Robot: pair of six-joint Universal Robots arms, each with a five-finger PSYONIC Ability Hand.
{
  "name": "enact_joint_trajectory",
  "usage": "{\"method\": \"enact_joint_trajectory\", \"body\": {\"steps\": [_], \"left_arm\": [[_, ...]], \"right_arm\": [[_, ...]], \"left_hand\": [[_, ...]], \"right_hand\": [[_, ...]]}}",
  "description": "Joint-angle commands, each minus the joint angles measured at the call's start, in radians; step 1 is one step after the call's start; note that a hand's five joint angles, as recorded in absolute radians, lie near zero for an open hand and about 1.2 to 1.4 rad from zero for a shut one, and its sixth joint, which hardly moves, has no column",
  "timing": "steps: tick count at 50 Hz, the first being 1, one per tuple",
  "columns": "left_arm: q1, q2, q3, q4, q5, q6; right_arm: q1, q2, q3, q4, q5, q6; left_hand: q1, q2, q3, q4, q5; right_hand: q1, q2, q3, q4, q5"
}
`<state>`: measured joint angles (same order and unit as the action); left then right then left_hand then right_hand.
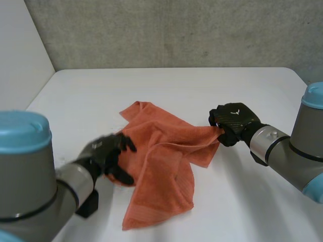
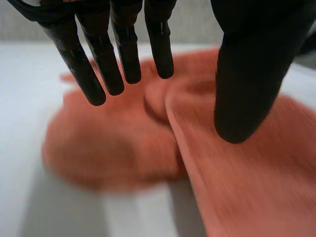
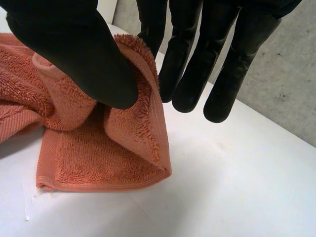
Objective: Fold the laundry
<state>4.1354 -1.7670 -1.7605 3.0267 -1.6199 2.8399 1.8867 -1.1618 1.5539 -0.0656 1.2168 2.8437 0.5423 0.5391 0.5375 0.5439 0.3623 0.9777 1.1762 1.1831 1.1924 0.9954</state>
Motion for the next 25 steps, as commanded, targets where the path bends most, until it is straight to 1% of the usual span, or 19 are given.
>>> {"method": "enact_joint_trajectory", "body": {"steps": [1, 6, 8, 25], "left_arm": [[-0.05, -0.002, -0.096, -0.028, -0.017, -0.008], [-0.049, -0.005, -0.116, -0.019, -0.084, -0.01], [-0.047, -0.009, -0.116, -0.022, -0.097, -0.01], [-0.084, -0.04, -0.103, -0.02, -0.1, -0.01]], "right_arm": [[0.002, -0.001, 0.002, 0.003, 0.0, 0.0], [0.002, -0.001, 0.005, 0.004, 0.0, 0.0], [0.002, -0.001, 0.006, 0.004, 0.0, 0.0], [0.003, -0.001, 0.011, 0.003, -0.003, -0.001]], "left_hand": [[0.088, 0.091, 0.093, 0.087, 0.094], [0.076, 0.08, 0.081, 0.075, 0.082], [0.073, 0.077, 0.078, 0.072, 0.079], [0.082, 0.085, 0.087, 0.081, 0.088]], "right_hand": [[0.419, 0.22, 0.213, 0.204, 0.226], [0.419, 0.22, 0.213, 0.204, 0.226], [0.419, 0.22, 0.213, 0.204, 0.226], [0.419, 0.22, 0.213, 0.204, 0.226]]}}
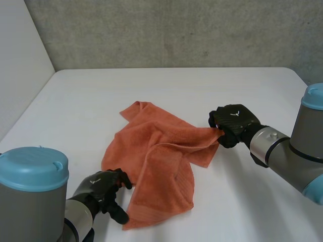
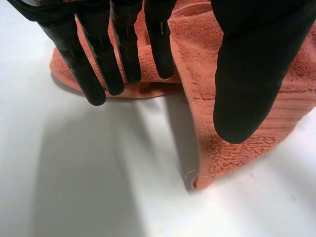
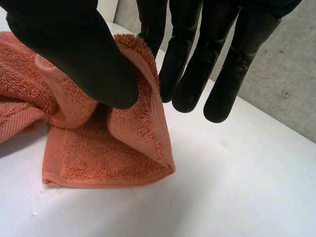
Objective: Fold the laundry
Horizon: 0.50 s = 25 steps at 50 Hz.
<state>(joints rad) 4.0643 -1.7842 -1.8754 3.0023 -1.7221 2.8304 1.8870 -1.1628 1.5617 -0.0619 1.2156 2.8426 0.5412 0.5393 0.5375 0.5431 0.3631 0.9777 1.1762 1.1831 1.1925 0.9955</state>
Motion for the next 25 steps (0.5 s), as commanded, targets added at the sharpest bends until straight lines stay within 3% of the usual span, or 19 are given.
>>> {"method": "enact_joint_trajectory", "body": {"steps": [1, 14, 25], "left_arm": [[-0.013, -0.035, 0.012, 0.006, 0.004, 0.0], [-0.044, -0.109, 0.059, 0.024, 0.004, -0.002], [-0.084, -0.127, 0.104, 0.099, 0.004, -0.045]], "right_arm": [[0.003, 0.0, 0.004, -0.001, -0.002, 0.0], [0.001, 0.0, 0.006, -0.002, -0.005, 0.0], [0.003, 0.0, 0.008, -0.002, -0.001, 0.0]], "left_hand": [[0.083, 0.085, 0.087, 0.081, 0.087], [0.118, 0.12, 0.122, 0.117, 0.122], [0.726, 0.728, 0.73, 0.724, 0.73]], "right_hand": [[0.419, 0.22, 0.213, 0.204, 0.226], [0.419, 0.22, 0.213, 0.204, 0.226], [0.419, 0.22, 0.213, 0.204, 0.226]]}}
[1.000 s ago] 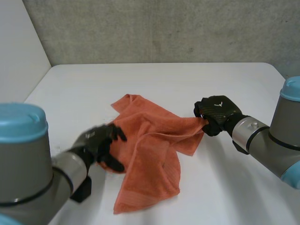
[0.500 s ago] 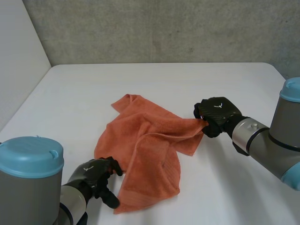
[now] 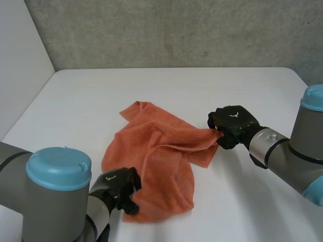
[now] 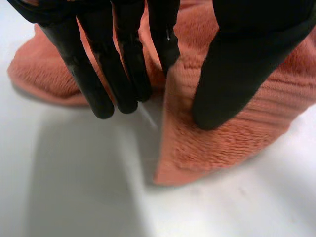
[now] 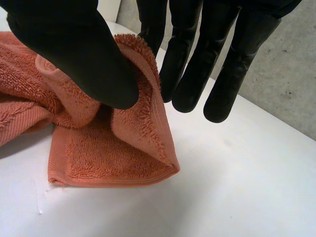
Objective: Fold the laundry
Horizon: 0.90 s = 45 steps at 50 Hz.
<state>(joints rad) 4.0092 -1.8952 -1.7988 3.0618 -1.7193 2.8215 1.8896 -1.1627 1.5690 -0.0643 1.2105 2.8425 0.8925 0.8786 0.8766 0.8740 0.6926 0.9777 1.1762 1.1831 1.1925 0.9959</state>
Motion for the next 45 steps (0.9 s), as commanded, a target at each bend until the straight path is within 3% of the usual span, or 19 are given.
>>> {"method": "enact_joint_trajectory", "body": {"steps": [1, 3, 14, 17, 19, 21, 22, 25, 26, 28, 30, 35, 36, 39, 40, 41, 42, 43, 45], "left_arm": [[-0.033, -0.022, 0.029, 0.04, 0.001, -0.039], [-0.044, -0.041, 0.032, 0.038, 0.001, -0.046], [-0.025, -0.025, 0.052, 0.037, -0.003, -0.031], [0.049, 0.03, 0.076, 0.032, -0.003, -0.017], [0.132, 0.061, 0.085, 0.031, 0.007, 0.036], [0.16, 0.064, 0.09, 0.028, 0.009, 0.062], [0.219, 0.059, 0.108, 0.019, 0.015, 0.163], [0.255, 0.051, 0.125, 0.011, 0.023, 0.245], [0.287, 0.024, 0.148, 0.011, 0.032, 0.338], [0.297, 0.012, 0.159, 0.012, 0.036, 0.369], [0.323, -0.036, 0.244, 0.015, 0.046, 0.455], [0.329, -0.093, 0.476, 0.017, 0.046, 0.501], [0.33, -0.096, 0.524, 0.02, 0.046, 0.503], [0.33, -0.099, 0.622, 0.037, 0.047, 0.507], [0.33, -0.094, 0.713, 0.081, 0.046, 0.518], [0.33, -0.094, 0.714, 0.081, 0.046, 0.518], [0.34, -0.062, 0.808, 0.271, 0.044, 0.57], [0.34, -0.062, 0.809, 0.273, 0.044, 0.57], [0.343, -0.035, 0.806, 0.351, 0.043, 0.592]], "right_arm": [[-0.001, -0.002, 0.0, 0.0, 0.004, 0.0], [-0.001, -0.002, -0.001, 0.0, 0.004, 0.0], [-0.004, -0.011, -0.027, 0.017, 0.006, -0.014], [0.0, -0.015, -0.047, 0.073, 0.004, -0.073], [0.002, -0.012, -0.059, 0.13, 0.004, -0.126], [0.002, -0.002, -0.084, 0.226, 0.007, -0.216], [0.002, 0.003, -0.095, 0.259, 0.009, -0.248], [0.003, 0.021, -0.119, 0.345, 0.015, -0.336], [0.005, 0.043, -0.144, 0.383, 0.02, -0.381], [0.008, 0.072, -0.188, 0.409, 0.03, -0.405], [0.013, 0.11, -0.272, 0.408, 0.066, -0.39], [0.013, 0.164, -0.47, 0.365, 0.127, -0.321], [0.011, 0.181, -0.612, 0.288, 0.151, -0.255], [0.013, 0.183, -0.72, 0.166, 0.181, -0.15], [0.013, 0.183, -0.721, 0.166, 0.181, -0.149], [0.006, 0.179, -0.754, 0.07, 0.202, -0.05], [0.002, 0.16, -0.751, -0.022, 0.227, 0.05], [0.002, 0.16, -0.751, -0.023, 0.227, 0.051], [-0.003, 0.045, -0.689, -0.177, 0.254, 0.206]], "left_hand": [[0.407, 0.421, 0.423, 0.425, 0.432], [0.503, 0.517, 0.519, 0.522, 0.528], [0.504, 0.518, 0.52, 0.522, 0.529], [0.504, 0.518, 0.52, 0.522, 0.529], [0.504, 0.518, 0.52, 0.522, 0.529], [0.504, 0.518, 0.52, 0.522, 0.529], [0.504, 0.518, 0.52, 0.522, 0.529], [0.504, 0.518, 0.52, 0.522, 0.529], [0.504, 0.518, 0.52, 0.522, 0.529], [0.504, 0.518, 0.52, 0.522, 0.529], [0.504, 0.518, 0.52, 0.522, 0.529], [0.504, 0.518, 0.52, 0.522, 0.529], [0.504, 0.518, 0.52, 0.522, 0.529], [0.504, 0.518, 0.52, 0.522, 0.529], [0.504, 0.518, 0.52, 0.522, 0.529], [0.504, 0.518, 0.52, 0.522, 0.529], [0.504, 0.518, 0.52, 0.522, 0.529], [0.504, 0.518, 0.52, 0.522, 0.529], [0.504, 0.518, 0.52, 0.522, 0.529]], "right_hand": [[0.419, 0.22, 0.213, 0.204, 0.226], [0.419, 0.22, 0.213, 0.204, 0.226], [0.419, 0.22, 0.213, 0.204, 0.226], [0.419, 0.22, 0.213, 0.204, 0.226], [0.419, 0.22, 0.213, 0.204, 0.226], [0.419, 0.22, 0.213, 0.204, 0.226], [0.419, 0.22, 0.213, 0.204, 0.226], [0.419, 0.22, 0.213, 0.204, 0.226], [0.419, 0.22, 0.213, 0.204, 0.226], [0.419, 0.22, 0.213, 0.204, 0.226], [0.419, 0.22, 0.213, 0.204, 0.226], [0.419, 0.22, 0.213, 0.204, 0.226], [0.419, 0.22, 0.213, 0.204, 0.226], [0.419, 0.22, 0.213, 0.204, 0.226], [0.419, 0.22, 0.213, 0.204, 0.226], [0.419, 0.22, 0.213, 0.204, 0.226], [0.419, 0.22, 0.213, 0.204, 0.226], [0.419, 0.22, 0.213, 0.204, 0.226], [0.419, 0.22, 0.213, 0.204, 0.226]]}}
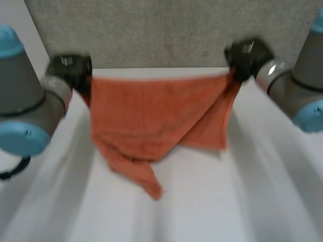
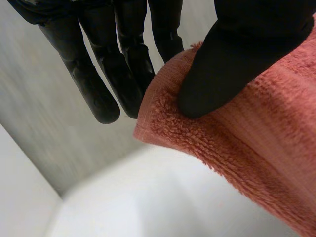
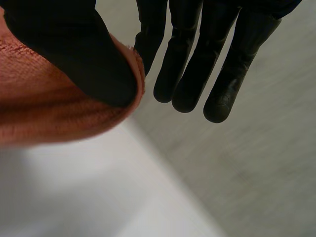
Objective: Fold the laundry
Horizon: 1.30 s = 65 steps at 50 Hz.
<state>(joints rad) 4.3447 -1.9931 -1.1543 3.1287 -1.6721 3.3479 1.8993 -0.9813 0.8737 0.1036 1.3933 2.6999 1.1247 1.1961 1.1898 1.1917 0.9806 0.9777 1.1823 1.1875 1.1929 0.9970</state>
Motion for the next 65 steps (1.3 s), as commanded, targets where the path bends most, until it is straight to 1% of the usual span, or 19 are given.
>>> {"method": "enact_joint_trajectory", "body": {"steps": [1, 3, 4, 5, 8, 13, 17, 18, 20, 28, 29, 33, 35, 40, 48, 51, 55, 62, 65], "left_arm": [[0.009, 0.123, 0.13, 0.415, -0.018, 0.093], [0.006, 0.187, 0.038, 0.533, -0.014, 0.107], [0.001, 0.198, 0.009, 0.54, -0.011, 0.107], [0.004, 0.212, -0.048, 0.542, -0.009, 0.107], [0.006, 0.218, -0.172, 0.527, -0.011, 0.102], [0.007, 0.237, -0.398, 0.507, -0.008, 0.097], [0.01, 0.238, -0.614, 0.51, 0.0, 0.099], [0.013, 0.235, -0.643, 0.51, 0.0, 0.099], [0.019, 0.225, -0.7, 0.513, 0.0, 0.097], [0.041, 0.102, -0.717, 0.511, -0.002, 0.094], [0.052, 0.103, -0.716, 0.511, -0.002, 0.094], [0.062, 0.108, -0.716, 0.514, -0.003, 0.093], [0.064, 0.108, -0.716, 0.514, -0.003, 0.093], [0.076, 0.108, -0.717, 0.514, -0.003, 0.093], [0.102, 0.108, -0.717, 0.516, -0.002, 0.093], [0.111, 0.109, -0.716, 0.518, -0.002, 0.093], [0.153, 0.117, -0.703, 0.518, -0.002, 0.093], [0.164, 0.119, -0.7, 0.518, -0.002, 0.093], [0.162, 0.119, -0.702, 0.518, -0.002, 0.093]], "right_arm": [[-0.014, -0.236, 0.093, -0.425, 0.066, 0.426], [-0.016, -0.261, 0.126, -0.445, 0.059, 0.438], [-0.016, -0.261, 0.126, -0.446, 0.059, 0.439], [-0.029, -0.32, 0.242, -0.468, 0.018, 0.429], [-0.034, -0.33, 0.321, -0.452, -0.032, 0.39], [-0.031, -0.35, 0.476, -0.27, -0.135, 0.215], [-0.037, -0.344, 0.547, -0.139, -0.145, 0.115], [-0.037, -0.343, 0.598, -0.054, -0.157, 0.051], [-0.037, -0.336, 0.617, -0.032, -0.16, 0.029], [-0.039, -0.165, 0.673, -0.002, -0.158, -0.019], [-0.039, -0.16, 0.673, -0.002, -0.157, -0.017], [-0.051, -0.158, 0.676, -0.004, -0.155, 0.001], [-0.09, -0.169, 0.679, -0.005, -0.157, 0.041], [-0.149, -0.229, 0.694, -0.036, -0.166, 0.145], [-0.261, -0.28, 0.764, -0.047, -0.198, 0.161], [-0.29, -0.278, 0.771, -0.048, -0.26, 0.111], [-0.379, -0.266, 0.78, -0.039, -0.339, -0.065], [-0.419, -0.146, 0.792, -0.038, -0.385, -0.268], [-0.427, -0.109, 0.792, -0.039, -0.393, -0.295]], "left_hand": [[0.272, 0.2, 0.207, 0.205, 0.241], [0.272, 0.2, 0.207, 0.205, 0.241], [0.272, 0.2, 0.207, 0.205, 0.241], [0.272, 0.2, 0.207, 0.205, 0.241], [0.272, 0.2, 0.207, 0.205, 0.241], [0.272, 0.2, 0.207, 0.205, 0.241], [0.272, 0.2, 0.207, 0.205, 0.241], [0.272, 0.2, 0.207, 0.205, 0.241], [0.272, 0.2, 0.207, 0.205, 0.241], [0.272, 0.2, 0.207, 0.205, 0.241], [0.272, 0.2, 0.207, 0.205, 0.241], [0.272, 0.2, 0.207, 0.205, 0.241], [0.272, 0.2, 0.207, 0.205, 0.241], [0.272, 0.2, 0.207, 0.205, 0.241], [0.272, 0.2, 0.207, 0.205, 0.241], [0.272, 0.2, 0.207, 0.205, 0.241], [0.272, 0.2, 0.207, 0.205, 0.241], [0.272, 0.2, 0.207, 0.205, 0.241], [0.272, 0.2, 0.207, 0.205, 0.241]], "right_hand": [[0.419, 0.214, 0.209, 0.203, 0.225], [0.419, 0.214, 0.209, 0.203, 0.225], [0.419, 0.214, 0.209, 0.203, 0.225], [0.419, 0.214, 0.209, 0.203, 0.225], [0.419, 0.214, 0.209, 0.203, 0.225], [0.419, 0.214, 0.209, 0.203, 0.225], [0.419, 0.214, 0.209, 0.203, 0.225], [0.419, 0.214, 0.209, 0.203, 0.225], [0.419, 0.214, 0.209, 0.203, 0.225], [0.419, 0.214, 0.209, 0.203, 0.225], [0.356, 0.151, 0.146, 0.14, 0.162], [-0.383, -0.587, -0.592, -0.598, -0.576], [-0.458, -0.662, -0.668, -0.673, -0.652], [-0.458, -0.663, -0.668, -0.673, -0.652], [-0.423, -0.628, -0.633, -0.638, -0.617], [-0.417, -0.622, -0.627, -0.632, -0.611], [-0.388, -0.593, -0.598, -0.603, -0.582], [-0.338, -0.543, -0.548, -0.553, -0.532], [-0.314, -0.519, -0.524, -0.53, -0.508]]}}
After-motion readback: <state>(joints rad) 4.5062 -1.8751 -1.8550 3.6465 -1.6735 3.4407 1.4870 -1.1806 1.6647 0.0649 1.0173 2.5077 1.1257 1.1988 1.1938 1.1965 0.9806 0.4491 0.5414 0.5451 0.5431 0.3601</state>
